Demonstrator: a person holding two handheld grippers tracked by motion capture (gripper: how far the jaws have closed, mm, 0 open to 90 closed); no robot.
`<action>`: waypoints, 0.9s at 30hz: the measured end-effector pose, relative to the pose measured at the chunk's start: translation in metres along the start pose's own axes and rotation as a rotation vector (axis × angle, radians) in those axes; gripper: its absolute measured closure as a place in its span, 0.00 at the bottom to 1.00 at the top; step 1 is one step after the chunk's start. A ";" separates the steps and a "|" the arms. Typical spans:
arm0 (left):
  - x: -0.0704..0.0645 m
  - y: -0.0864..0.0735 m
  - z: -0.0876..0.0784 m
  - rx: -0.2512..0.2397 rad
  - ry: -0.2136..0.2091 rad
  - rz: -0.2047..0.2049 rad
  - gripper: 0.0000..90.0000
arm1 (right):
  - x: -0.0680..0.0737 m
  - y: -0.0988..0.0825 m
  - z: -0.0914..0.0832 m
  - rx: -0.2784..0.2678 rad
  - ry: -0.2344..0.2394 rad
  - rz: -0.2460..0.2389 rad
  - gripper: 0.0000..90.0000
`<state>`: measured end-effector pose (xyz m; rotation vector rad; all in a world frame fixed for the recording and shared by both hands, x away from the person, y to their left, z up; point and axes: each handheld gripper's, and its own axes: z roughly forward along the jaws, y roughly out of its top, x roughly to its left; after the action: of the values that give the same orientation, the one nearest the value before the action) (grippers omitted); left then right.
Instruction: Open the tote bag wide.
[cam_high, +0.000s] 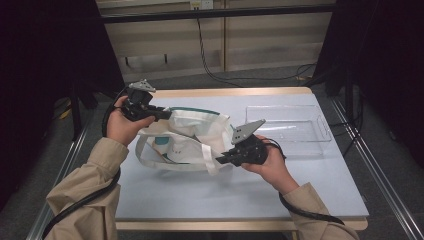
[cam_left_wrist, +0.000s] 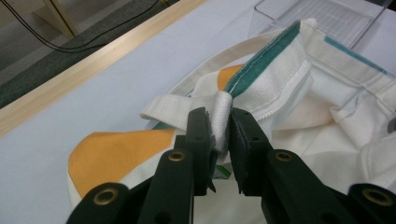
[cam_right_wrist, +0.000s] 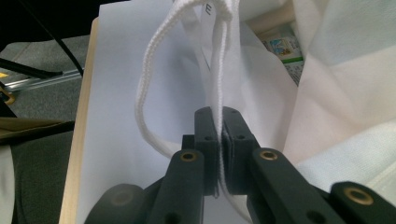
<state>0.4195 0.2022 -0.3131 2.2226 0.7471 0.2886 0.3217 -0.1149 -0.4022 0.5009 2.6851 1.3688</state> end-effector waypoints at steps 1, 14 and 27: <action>0.001 0.002 0.001 0.000 0.003 0.001 0.87 | 0.000 -0.001 0.000 -0.001 0.001 -0.001 0.95; 0.011 0.012 0.010 0.009 0.040 -0.031 0.89 | 0.003 -0.012 0.003 0.017 0.013 -0.001 0.95; 0.019 0.018 0.019 0.033 0.087 -0.044 0.89 | 0.007 -0.024 0.005 0.037 0.032 -0.013 0.95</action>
<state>0.4507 0.1928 -0.3134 2.2334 0.8527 0.3553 0.3102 -0.1223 -0.4240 0.4683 2.7389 1.3377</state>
